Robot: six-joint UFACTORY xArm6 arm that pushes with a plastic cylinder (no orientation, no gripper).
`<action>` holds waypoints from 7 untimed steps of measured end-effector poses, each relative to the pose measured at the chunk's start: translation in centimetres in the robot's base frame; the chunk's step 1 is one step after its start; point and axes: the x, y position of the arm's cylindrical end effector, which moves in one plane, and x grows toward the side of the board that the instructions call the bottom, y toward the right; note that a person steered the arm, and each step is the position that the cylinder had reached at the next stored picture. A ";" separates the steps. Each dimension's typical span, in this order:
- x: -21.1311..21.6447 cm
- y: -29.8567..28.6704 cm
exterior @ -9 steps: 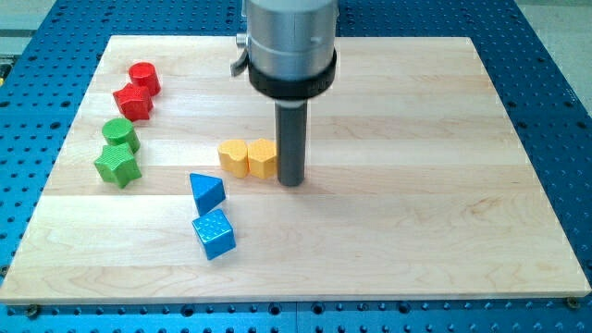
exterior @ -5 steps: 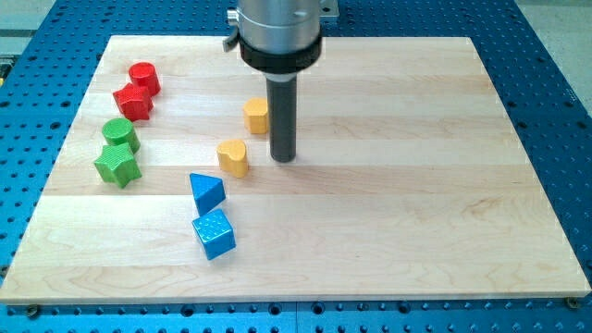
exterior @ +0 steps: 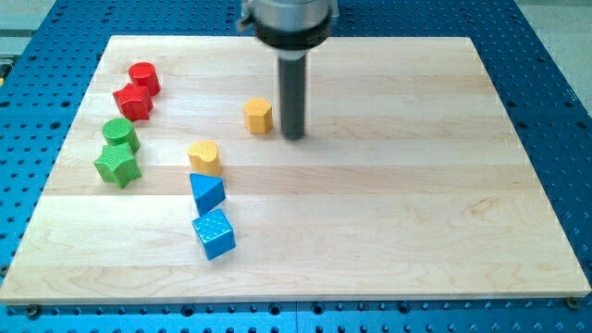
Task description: Move the hexagon above the heart
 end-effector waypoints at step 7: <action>1.3 -0.3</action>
